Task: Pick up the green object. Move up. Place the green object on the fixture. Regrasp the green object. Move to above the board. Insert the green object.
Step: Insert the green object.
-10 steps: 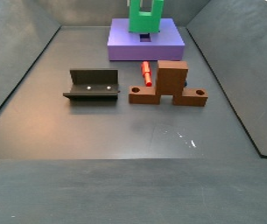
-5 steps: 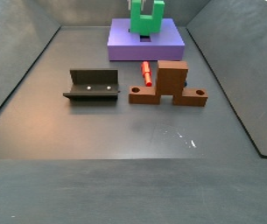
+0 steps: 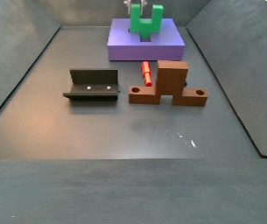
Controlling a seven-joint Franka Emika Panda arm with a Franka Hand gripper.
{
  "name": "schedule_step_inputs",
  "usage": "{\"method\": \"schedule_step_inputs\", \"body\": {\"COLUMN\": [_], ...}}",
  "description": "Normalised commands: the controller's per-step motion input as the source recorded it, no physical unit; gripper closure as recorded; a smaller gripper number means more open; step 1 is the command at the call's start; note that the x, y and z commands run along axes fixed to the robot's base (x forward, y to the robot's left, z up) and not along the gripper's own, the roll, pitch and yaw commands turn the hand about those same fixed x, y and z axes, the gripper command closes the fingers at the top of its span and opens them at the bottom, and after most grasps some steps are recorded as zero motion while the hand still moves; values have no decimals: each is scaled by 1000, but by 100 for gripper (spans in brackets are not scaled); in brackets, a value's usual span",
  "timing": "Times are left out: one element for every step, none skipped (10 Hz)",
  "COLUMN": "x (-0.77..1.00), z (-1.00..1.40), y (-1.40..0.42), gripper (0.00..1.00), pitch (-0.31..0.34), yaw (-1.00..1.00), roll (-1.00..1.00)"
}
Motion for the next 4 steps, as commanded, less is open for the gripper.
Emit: {"method": "schedule_step_inputs", "body": {"x": [94, 0, 0, 0], "z": [-666, -271, 0, 0], "y": [-100, -6, 0, 0], "gripper": [100, 100, 100, 100], "pitch": [0, 0, 0, 0], "yaw": [0, 0, 0, 0], "roll": [199, 71, 9, 0]}}
